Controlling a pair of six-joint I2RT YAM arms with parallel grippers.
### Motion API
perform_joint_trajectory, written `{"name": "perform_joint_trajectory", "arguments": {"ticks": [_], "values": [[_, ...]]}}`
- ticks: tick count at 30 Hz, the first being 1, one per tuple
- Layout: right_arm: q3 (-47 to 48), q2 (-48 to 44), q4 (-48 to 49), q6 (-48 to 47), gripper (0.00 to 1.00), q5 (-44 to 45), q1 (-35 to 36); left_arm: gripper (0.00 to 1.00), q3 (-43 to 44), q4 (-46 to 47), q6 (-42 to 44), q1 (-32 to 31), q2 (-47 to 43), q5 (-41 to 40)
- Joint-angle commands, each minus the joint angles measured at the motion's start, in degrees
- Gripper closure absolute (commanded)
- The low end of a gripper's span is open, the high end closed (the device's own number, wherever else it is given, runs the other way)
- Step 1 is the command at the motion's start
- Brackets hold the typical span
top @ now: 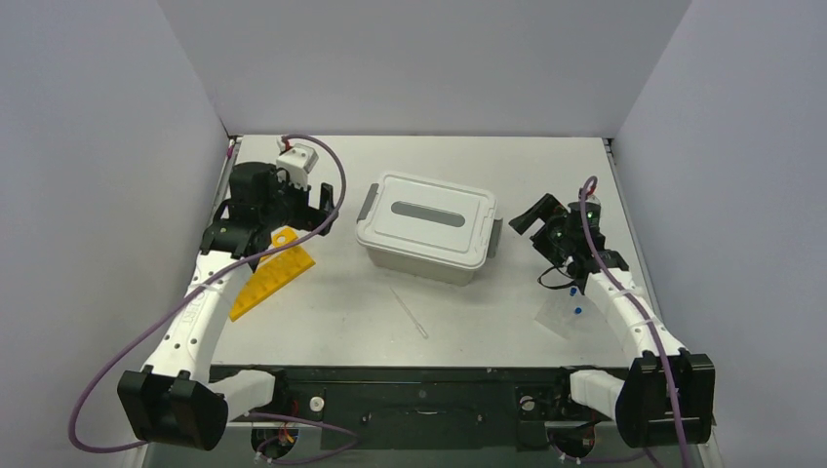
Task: Organize the chemistry lab equipment
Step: Move the storage box to the center of the board.
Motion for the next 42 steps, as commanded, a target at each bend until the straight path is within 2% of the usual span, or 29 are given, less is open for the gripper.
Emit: {"name": "perform_joint_trajectory", "arguments": {"ticks": [1, 5, 8, 11, 19, 22, 31, 36, 38, 42], "values": [[-1.15, -1.89, 8.18, 2.25, 0.11, -4.20, 2.66, 0.04, -0.29, -1.87, 3.27, 0.26, -1.78, -0.08], [-1.39, -1.55, 8.57, 2.23, 0.11, -3.00, 5.45, 0.03, -0.56, -1.46, 2.80, 0.21, -1.04, -1.41], [-2.73, -1.34, 10.33, 3.86, 0.13, -0.28, 7.01, 0.03, -0.83, 0.29, 1.76, 0.19, 1.19, -6.19], [-4.49, -2.27, 12.58, 5.92, 0.15, 0.78, 8.06, 0.03, -1.06, -0.20, 1.75, 0.02, 3.47, -6.44], [-11.51, -1.64, 25.45, 12.82, 0.13, -1.97, 9.37, 0.03, -1.12, -0.70, 1.92, -2.68, 6.21, -6.43], [-13.81, 0.04, 32.46, 16.20, 0.13, -2.92, 10.53, 0.03, -1.42, 0.16, 2.49, -4.48, 6.94, -9.38], [-14.83, 4.89, 42.80, 21.38, 0.15, -4.17, 12.88, 0.03, -1.06, -0.56, 2.54, -6.83, 7.57, -11.37], [-13.66, 6.40, 43.10, 21.91, 0.22, -4.86, 12.95, 0.03, -0.93, -2.04, 3.52, -7.00, 7.20, -12.68], [-12.32, 6.10, 40.29, 20.62, 0.29, -4.65, 13.12, 0.03, -0.80, -2.62, 3.76, -6.98, 7.06, -13.02], [-7.00, 3.27, 23.35, 12.30, 0.35, 2.73, 15.07, 0.03, -0.93, -2.94, 4.08, -6.98, 6.34, -13.29]]}}
